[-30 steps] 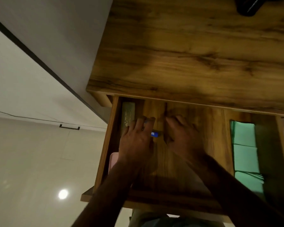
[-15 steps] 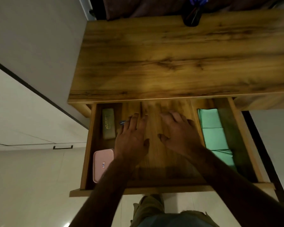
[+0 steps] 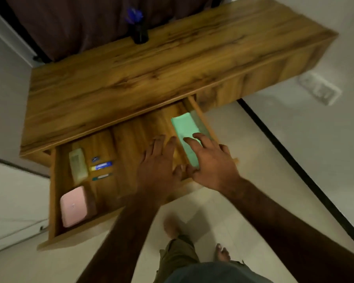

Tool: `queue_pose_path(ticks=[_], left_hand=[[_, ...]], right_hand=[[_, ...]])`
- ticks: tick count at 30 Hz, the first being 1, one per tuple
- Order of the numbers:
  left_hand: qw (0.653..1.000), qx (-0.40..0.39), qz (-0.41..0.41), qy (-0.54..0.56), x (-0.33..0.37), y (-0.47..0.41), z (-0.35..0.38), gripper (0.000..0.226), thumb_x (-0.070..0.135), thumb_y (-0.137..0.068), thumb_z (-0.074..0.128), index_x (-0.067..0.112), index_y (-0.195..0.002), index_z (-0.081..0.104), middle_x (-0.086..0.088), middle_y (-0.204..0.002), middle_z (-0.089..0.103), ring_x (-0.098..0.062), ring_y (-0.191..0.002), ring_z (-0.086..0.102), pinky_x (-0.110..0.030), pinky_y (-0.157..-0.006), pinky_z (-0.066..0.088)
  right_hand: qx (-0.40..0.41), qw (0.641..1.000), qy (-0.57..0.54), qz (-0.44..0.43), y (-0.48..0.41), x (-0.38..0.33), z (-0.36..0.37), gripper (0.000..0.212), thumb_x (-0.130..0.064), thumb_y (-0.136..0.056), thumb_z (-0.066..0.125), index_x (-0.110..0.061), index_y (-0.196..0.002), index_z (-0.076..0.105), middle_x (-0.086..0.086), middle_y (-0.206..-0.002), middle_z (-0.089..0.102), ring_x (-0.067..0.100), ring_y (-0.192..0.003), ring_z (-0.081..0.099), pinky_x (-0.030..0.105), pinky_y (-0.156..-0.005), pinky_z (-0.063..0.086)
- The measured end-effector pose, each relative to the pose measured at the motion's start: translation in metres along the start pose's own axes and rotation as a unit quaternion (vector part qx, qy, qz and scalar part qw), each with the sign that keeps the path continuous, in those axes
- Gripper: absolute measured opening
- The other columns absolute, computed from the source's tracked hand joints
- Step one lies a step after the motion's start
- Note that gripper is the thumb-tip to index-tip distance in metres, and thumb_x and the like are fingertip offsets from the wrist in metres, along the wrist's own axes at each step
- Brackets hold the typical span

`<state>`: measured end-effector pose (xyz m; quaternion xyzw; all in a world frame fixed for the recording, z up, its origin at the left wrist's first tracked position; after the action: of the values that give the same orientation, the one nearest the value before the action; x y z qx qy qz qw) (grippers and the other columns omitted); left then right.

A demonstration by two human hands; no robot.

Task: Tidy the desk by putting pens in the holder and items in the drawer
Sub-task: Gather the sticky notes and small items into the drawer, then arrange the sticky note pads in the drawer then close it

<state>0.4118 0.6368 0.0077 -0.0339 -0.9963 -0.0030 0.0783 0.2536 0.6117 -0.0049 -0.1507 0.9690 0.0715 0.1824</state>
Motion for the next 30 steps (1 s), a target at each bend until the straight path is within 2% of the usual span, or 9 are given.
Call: queue_pose_path(ticks=[5, 11, 14, 17, 22, 30], left_hand=[[0.995, -0.007, 0.104, 0.001, 0.078, -0.001, -0.001, 0.076, 0.048, -0.081, 0.067, 0.025, -0.147, 0.037, -0.007, -0.154, 0.039, -0.029, -0.140, 0.040, -0.045, -0.107, 0.043], [0.967, -0.042, 0.251, -0.009, 0.162, -0.009, 0.014, 0.077, 0.043, -0.082, 0.070, 0.024, -0.148, 0.035, -0.005, -0.154, 0.037, -0.025, -0.139, 0.040, -0.042, -0.106, 0.045], [0.945, -0.079, 0.316, -0.003, 0.189, -0.005, 0.031, 0.076, 0.044, -0.085, 0.067, 0.023, -0.150, 0.034, -0.005, -0.156, 0.035, -0.026, -0.141, 0.036, -0.044, -0.107, 0.043], [0.921, -0.105, 0.375, -0.008, 0.212, 0.006, 0.048, 0.074, 0.049, -0.090, 0.059, 0.027, -0.153, 0.026, 0.000, -0.160, 0.026, -0.022, -0.146, 0.028, -0.040, -0.111, 0.037], [0.862, -0.176, 0.475, -0.018, 0.246, 0.034, 0.079, 0.073, 0.051, -0.093, 0.054, 0.031, -0.154, 0.020, 0.003, -0.163, 0.018, -0.018, -0.149, 0.021, -0.038, -0.116, 0.029], [0.778, -0.230, 0.582, -0.055, 0.299, 0.095, 0.101, 0.068, 0.050, -0.094, 0.053, 0.031, -0.153, 0.023, 0.003, -0.163, 0.018, -0.018, -0.149, 0.021, -0.038, -0.117, 0.028]], right_hand=[[0.048, 0.994, -0.024, 0.091, 0.059, 0.058, -0.026, 0.079, -0.057, -0.081, 0.060, -0.036, -0.151, 0.031, -0.003, -0.158, 0.031, 0.023, -0.141, 0.038, 0.049, -0.107, 0.038], [0.103, 0.966, -0.041, 0.233, 0.124, 0.109, -0.036, 0.076, -0.055, -0.086, 0.060, -0.036, -0.153, 0.027, -0.004, -0.161, 0.027, 0.023, -0.143, 0.036, 0.050, -0.110, 0.037], [0.113, 0.943, -0.046, 0.311, 0.158, 0.126, -0.029, 0.076, -0.055, -0.088, 0.059, -0.036, -0.153, 0.026, -0.003, -0.162, 0.027, 0.023, -0.144, 0.036, 0.049, -0.111, 0.036], [0.118, 0.916, -0.061, 0.379, 0.195, 0.133, -0.018, 0.074, -0.054, -0.089, 0.059, -0.036, -0.153, 0.026, -0.002, -0.162, 0.028, 0.023, -0.144, 0.036, 0.049, -0.113, 0.036], [0.135, 0.854, -0.095, 0.493, 0.257, 0.128, 0.009, 0.073, -0.053, -0.089, 0.060, -0.035, -0.152, 0.028, -0.002, -0.162, 0.028, 0.023, -0.143, 0.037, 0.048, -0.114, 0.034], [0.158, 0.768, -0.126, 0.608, 0.352, 0.112, 0.039, 0.068, -0.048, -0.090, 0.060, -0.033, -0.150, 0.034, -0.003, -0.157, 0.033, 0.024, -0.138, 0.043, 0.047, -0.110, 0.035]])
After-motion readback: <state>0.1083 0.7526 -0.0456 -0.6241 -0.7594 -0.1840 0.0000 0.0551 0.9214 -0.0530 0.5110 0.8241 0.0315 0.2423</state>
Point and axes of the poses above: each hand's wrist, its own y-axis away from the middle knuckle, its own z-axis out of the palm, x = y × z, the point moved 2 cm from there along -y, towards the middle knuckle
